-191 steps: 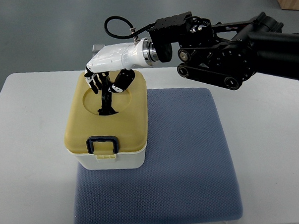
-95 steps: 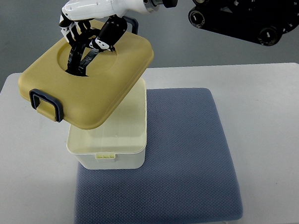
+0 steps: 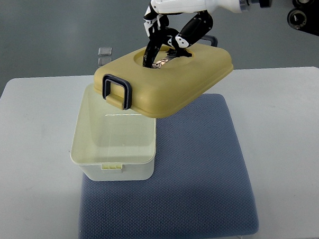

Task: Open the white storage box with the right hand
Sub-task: 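Carry the lid beside the box and lower it onto the mat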

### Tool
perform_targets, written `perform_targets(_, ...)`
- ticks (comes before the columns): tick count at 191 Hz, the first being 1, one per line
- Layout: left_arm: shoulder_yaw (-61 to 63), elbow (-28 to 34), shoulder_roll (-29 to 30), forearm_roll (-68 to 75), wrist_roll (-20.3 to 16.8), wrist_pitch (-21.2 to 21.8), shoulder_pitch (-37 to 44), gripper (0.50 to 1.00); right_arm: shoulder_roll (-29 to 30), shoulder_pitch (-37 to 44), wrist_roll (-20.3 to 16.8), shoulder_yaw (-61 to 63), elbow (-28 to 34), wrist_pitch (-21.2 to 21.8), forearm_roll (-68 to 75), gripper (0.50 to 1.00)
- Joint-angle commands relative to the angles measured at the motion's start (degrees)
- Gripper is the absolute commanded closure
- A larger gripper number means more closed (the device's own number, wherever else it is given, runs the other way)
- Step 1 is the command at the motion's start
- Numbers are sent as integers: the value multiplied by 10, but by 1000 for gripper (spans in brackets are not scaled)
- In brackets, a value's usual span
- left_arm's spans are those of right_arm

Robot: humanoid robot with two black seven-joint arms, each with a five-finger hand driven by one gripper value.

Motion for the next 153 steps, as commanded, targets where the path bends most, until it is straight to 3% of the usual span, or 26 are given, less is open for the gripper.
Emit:
perform_targets(1, 0, 2, 0, 0, 0, 0, 0, 500, -37, -53, 0, 0, 2, -6, -32, 1000)
perform_targets(76, 5, 0, 0, 0, 1, 0, 0, 500, -52, -185, 9, -1, -11, -57, -100, 1000)
perform_targets(153, 5, -3, 0, 0, 1, 0, 0, 500, 7, -269, 18, 1, -51, -80, -108, 1000)
